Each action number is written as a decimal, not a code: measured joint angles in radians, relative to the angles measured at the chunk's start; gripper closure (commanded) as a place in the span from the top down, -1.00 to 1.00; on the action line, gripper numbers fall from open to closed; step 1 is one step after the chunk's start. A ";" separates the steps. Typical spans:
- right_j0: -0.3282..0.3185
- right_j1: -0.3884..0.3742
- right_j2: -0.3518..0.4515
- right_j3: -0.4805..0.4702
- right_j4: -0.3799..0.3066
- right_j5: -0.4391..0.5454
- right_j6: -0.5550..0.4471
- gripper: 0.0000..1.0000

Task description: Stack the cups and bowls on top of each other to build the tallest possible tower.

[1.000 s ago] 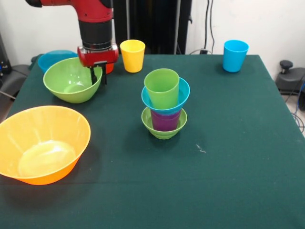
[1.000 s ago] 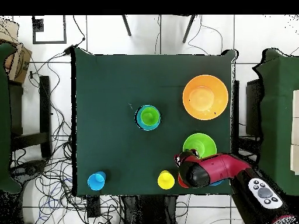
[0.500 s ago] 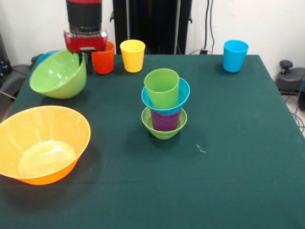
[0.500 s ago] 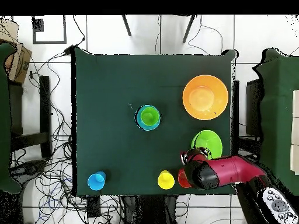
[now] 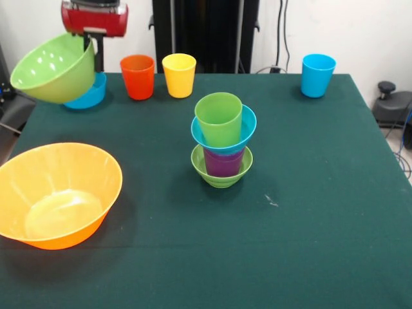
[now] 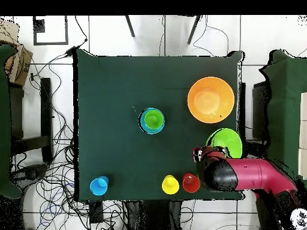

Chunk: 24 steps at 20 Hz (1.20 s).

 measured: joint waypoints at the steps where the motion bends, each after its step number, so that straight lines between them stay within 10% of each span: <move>1: 0.000 -0.009 0.004 0.002 0.008 0.009 0.000 -1.00; 11: 0.036 -0.227 0.054 0.083 0.197 0.132 0.000 -1.00; 24: 0.229 -0.390 0.053 0.081 0.270 0.288 0.000 -1.00</move>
